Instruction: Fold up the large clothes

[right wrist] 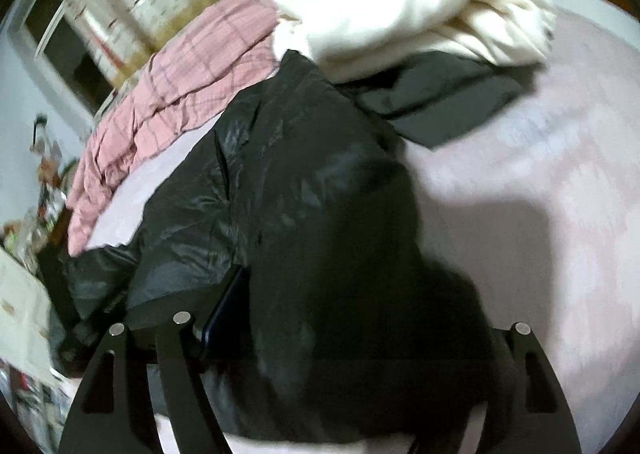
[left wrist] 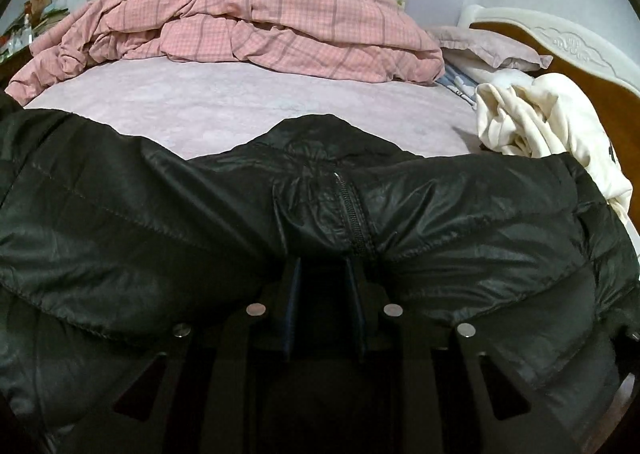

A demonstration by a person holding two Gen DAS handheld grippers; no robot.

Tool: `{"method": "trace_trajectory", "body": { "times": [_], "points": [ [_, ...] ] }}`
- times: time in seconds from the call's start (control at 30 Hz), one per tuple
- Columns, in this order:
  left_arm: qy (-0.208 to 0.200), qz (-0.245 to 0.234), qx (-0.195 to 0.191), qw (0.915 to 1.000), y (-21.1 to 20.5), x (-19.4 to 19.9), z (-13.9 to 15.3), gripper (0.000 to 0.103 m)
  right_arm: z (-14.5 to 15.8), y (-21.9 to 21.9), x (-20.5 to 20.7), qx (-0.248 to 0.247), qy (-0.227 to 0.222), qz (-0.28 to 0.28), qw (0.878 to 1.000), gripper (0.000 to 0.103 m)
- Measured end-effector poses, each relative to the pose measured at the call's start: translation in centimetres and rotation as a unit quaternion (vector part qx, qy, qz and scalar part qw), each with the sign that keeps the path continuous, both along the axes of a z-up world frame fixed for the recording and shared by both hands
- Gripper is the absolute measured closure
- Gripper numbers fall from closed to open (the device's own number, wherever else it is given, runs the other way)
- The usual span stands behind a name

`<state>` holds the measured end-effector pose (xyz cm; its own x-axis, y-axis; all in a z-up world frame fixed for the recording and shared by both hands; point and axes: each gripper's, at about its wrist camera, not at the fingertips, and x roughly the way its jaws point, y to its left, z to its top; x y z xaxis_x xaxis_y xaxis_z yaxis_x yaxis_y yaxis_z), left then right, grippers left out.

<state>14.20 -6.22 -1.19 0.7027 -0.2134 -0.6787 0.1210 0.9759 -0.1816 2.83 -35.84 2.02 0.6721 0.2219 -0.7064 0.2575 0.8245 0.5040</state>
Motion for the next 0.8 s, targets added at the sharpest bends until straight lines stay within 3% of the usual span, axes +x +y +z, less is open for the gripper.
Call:
{"method": "trace_trajectory", "body": {
  "times": [0.07,0.17,0.23,0.3,0.4,0.47,0.57,0.6,0.67,0.73,0.8],
  "points": [
    [0.001,0.000,-0.002,1.0000,0.1,0.2,-0.1,0.080,-0.4,-0.3,-2.7,0.059,-0.016,-0.013,0.998,0.017],
    [0.000,0.002,0.005,1.0000,-0.1,0.2,-0.1,0.080,-1.4,-0.1,-5.2,0.096,-0.019,-0.021,0.995,0.016],
    [0.002,0.008,0.019,0.9998,-0.2,-0.1,0.4,0.080,-1.7,0.8,-5.1,0.081,-0.026,-0.008,0.996,0.016],
    [-0.007,0.001,0.020,0.9998,-0.2,-1.6,1.6,0.087,-1.6,1.3,-3.9,0.056,-0.033,-0.003,0.998,0.016],
    [-0.021,-0.033,-0.019,0.9990,0.9,-4.6,3.1,0.087,-2.2,0.4,-2.4,0.068,-0.037,-0.053,0.996,0.016],
    [-0.007,-0.026,-0.019,0.9995,1.7,-5.4,2.9,0.089,-2.4,0.0,-1.7,0.081,-0.034,-0.098,0.991,0.016],
    [0.016,-0.021,-0.019,0.9995,2.2,-5.0,1.4,0.095,-2.0,1.7,-0.2,0.037,-0.022,-0.121,0.992,0.016],
    [0.012,-0.024,-0.017,0.9995,2.2,-4.9,1.0,0.095,-1.9,2.4,0.3,0.022,-0.020,-0.116,0.993,0.020],
    [0.003,-0.032,-0.010,0.9994,1.9,-4.7,0.3,0.095,-1.0,4.0,1.1,0.007,-0.033,-0.095,0.995,0.065],
    [0.005,-0.035,-0.019,0.9992,2.0,-4.4,-0.1,0.095,1.4,5.7,0.6,-0.056,-0.072,-0.101,0.991,0.077],
    [0.005,-0.036,-0.032,0.9988,2.3,-4.4,-0.1,0.096,5.0,8.5,-0.8,-0.157,-0.148,-0.082,0.973,0.080]
  ]
}}
